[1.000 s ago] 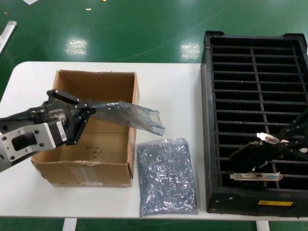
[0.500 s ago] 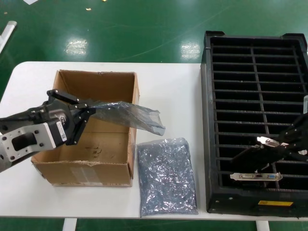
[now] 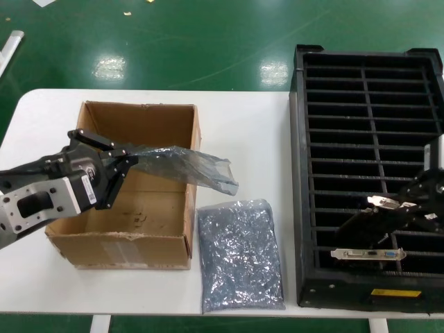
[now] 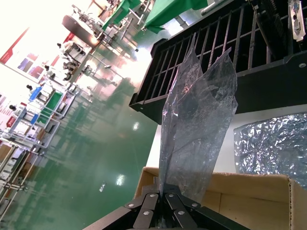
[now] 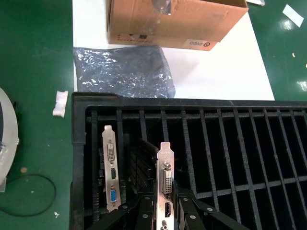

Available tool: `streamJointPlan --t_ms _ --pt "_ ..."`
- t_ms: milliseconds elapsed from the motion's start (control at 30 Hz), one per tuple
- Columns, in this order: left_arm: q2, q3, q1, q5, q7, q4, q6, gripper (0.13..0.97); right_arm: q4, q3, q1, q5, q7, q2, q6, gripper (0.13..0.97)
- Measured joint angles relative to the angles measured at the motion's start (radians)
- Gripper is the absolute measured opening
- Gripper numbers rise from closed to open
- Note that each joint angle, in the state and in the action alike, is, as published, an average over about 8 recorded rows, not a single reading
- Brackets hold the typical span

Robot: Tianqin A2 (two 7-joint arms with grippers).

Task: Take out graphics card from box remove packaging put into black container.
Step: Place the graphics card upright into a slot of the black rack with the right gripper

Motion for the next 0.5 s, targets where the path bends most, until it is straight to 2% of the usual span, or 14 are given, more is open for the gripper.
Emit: streamJointPlan --t_ms 500 --pt "0.0 0.0 0.0 0.0 0.0 0.0 0.0 0.138 0.021 -0.053 -0.029 -0.076 -0.005 -0.038 0.021 0.178"
